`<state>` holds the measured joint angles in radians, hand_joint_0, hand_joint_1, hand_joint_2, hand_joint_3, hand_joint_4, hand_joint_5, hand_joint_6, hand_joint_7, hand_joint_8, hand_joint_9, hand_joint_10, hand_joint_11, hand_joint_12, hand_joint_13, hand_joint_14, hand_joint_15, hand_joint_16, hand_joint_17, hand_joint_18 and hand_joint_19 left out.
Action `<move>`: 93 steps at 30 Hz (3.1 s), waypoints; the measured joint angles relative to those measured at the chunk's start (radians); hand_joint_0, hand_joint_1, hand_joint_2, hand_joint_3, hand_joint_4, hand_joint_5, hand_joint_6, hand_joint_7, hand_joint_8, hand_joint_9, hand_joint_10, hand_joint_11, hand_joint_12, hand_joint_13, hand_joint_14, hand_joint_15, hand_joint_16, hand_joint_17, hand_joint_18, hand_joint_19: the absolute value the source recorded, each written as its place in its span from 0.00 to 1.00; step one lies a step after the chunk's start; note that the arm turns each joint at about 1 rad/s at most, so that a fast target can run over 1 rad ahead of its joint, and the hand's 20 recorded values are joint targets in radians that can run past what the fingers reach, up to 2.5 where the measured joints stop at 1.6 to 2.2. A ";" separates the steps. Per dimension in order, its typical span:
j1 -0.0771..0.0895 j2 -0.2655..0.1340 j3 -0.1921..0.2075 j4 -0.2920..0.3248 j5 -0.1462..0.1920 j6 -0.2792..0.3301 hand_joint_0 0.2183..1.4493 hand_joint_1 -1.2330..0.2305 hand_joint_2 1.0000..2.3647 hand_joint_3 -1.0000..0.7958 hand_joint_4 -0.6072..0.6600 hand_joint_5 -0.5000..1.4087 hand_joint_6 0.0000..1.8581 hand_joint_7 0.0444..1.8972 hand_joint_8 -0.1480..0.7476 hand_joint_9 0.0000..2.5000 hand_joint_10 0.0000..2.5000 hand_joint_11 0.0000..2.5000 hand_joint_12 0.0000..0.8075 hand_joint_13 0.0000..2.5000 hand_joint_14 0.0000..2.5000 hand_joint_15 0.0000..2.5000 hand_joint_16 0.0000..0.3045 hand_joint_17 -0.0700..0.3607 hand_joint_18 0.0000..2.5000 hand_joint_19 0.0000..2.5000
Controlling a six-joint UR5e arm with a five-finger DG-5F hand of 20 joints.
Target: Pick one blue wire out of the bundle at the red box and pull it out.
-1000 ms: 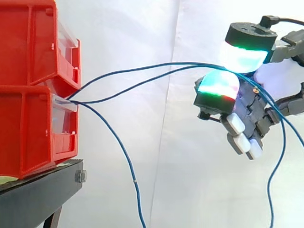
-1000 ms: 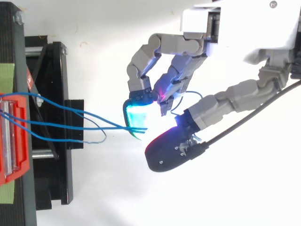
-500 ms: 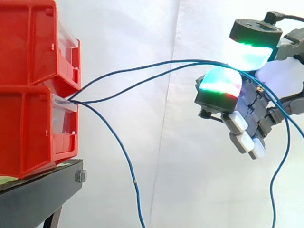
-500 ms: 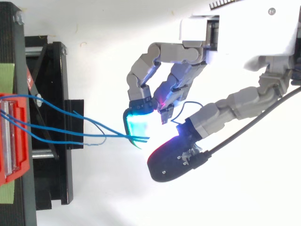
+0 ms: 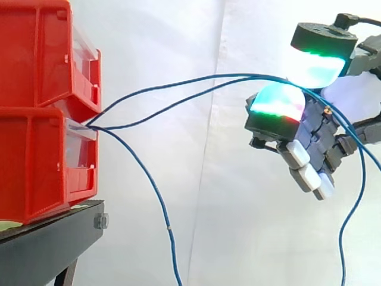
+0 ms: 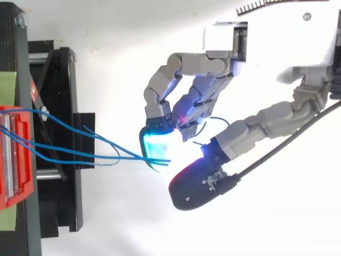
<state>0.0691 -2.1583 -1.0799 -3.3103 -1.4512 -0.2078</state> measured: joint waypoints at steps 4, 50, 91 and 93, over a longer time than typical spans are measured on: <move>0.000 0.000 0.000 0.000 -0.001 0.010 0.47 0.25 0.01 0.37 0.55 0.15 0.53 0.47 0.49 0.38 0.01 0.30 0.51 0.36 0.01 0.21 0.17 0.43 0.32 0.19; 0.003 0.001 0.004 0.000 -0.005 0.041 0.37 0.27 0.00 0.28 0.55 0.14 0.51 0.43 0.45 0.35 0.01 0.28 0.49 0.36 0.01 0.21 0.17 0.43 0.33 0.18; 0.003 0.001 0.004 0.000 -0.021 0.044 0.50 0.24 0.00 0.31 0.43 0.13 0.53 0.43 0.39 0.31 0.00 0.26 0.48 0.35 0.01 0.20 0.16 0.42 0.33 0.17; 0.003 0.001 0.004 0.000 -0.024 0.044 0.50 0.24 0.00 0.30 0.40 0.12 0.53 0.43 0.37 0.28 0.00 0.26 0.46 0.34 0.01 0.20 0.15 0.41 0.31 0.17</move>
<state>0.0723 -2.1573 -1.0757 -3.3103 -1.4751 -0.1639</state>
